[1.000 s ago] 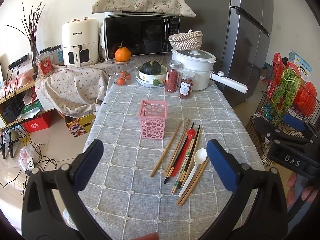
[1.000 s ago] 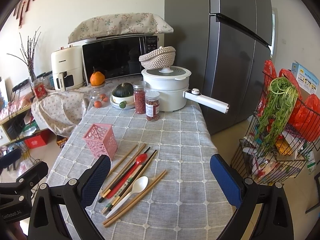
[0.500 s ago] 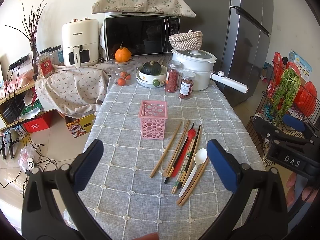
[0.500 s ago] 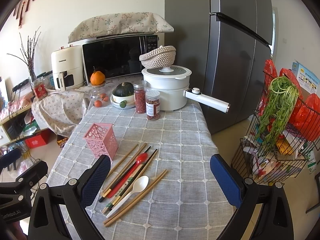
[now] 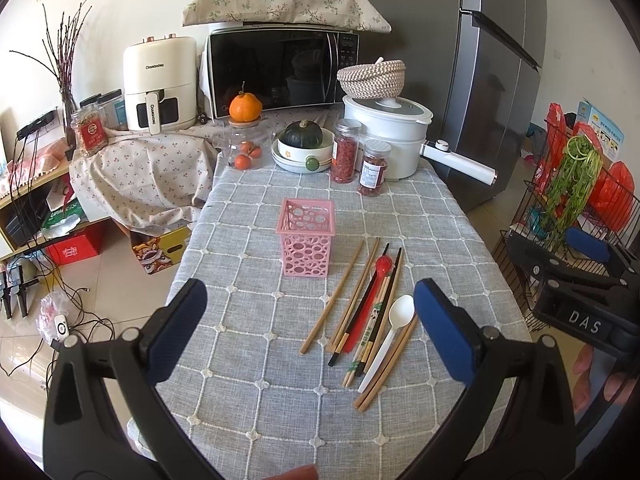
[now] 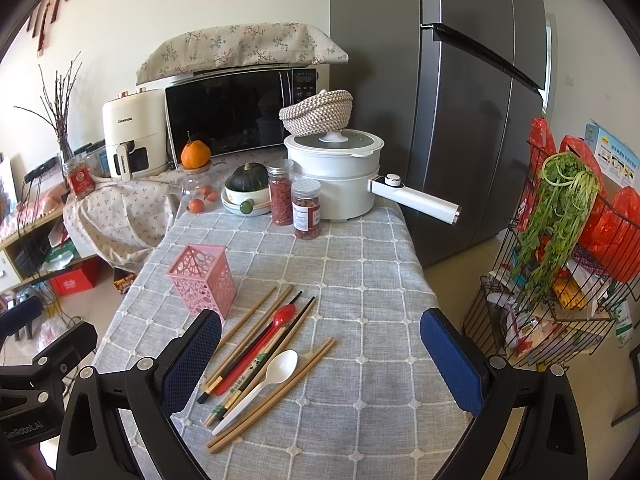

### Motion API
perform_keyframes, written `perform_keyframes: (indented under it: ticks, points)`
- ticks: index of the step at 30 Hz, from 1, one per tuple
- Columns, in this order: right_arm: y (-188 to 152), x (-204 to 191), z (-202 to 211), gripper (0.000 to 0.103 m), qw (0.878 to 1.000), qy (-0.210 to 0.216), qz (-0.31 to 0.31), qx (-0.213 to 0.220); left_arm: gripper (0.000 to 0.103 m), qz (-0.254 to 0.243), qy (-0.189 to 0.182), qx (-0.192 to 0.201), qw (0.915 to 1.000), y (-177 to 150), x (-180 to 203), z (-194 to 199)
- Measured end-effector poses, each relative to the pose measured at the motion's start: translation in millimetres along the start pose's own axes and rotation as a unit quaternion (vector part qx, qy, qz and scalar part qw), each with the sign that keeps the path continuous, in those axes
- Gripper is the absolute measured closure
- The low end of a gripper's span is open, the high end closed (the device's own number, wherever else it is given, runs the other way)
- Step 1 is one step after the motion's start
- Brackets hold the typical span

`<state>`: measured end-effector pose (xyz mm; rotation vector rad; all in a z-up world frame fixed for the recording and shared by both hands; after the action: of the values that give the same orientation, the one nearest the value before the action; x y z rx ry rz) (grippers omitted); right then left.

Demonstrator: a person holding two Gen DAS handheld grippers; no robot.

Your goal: Organize utensils

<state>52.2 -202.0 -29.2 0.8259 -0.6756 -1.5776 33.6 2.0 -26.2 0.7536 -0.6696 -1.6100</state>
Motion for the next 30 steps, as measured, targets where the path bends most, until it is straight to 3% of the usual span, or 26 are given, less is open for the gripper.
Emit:
perform_keyframes:
  ticks: [14, 18, 23, 26, 30]
  points:
    - [-1, 8, -18, 0.002, 0.999, 0.005, -0.008, -0.044, 0.0, -0.01, -0.008, -0.025, 0.9996, -4, 5, -14]
    - [-4, 14, -37, 0.002, 0.997, 0.002, -0.016, -0.08, 0.0, -0.059, -0.013, -0.037, 0.9975, -4, 16, -29]
    - [-11, 31, -69, 0.002, 0.991, -0.017, -0.034, -0.132, 0.0, -0.101, -0.04, -0.093, 0.9897, -4, 25, -60]
    - [-15, 40, -88, 0.002, 0.986, -0.021, -0.048, -0.161, 0.0, -0.098, -0.076, -0.144, 0.9819, -5, 27, -87]
    - [-22, 51, -113, 0.002, 0.978, -0.03, -0.058, -0.197, 0.008, -0.095, -0.113, -0.187, 0.9711, -10, 39, -116]
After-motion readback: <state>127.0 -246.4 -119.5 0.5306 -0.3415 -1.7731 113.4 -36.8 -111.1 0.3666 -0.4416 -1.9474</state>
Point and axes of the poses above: each gripper's, at about its wrist camera, not at the fingertips, and z roughly against the way its jaws point, x to its right, y to its top, the point moved 4 cm from there along -z, roughly the way its jaws point, and after that the axes turned 11 degrees about -z, right-handed, at the moved point
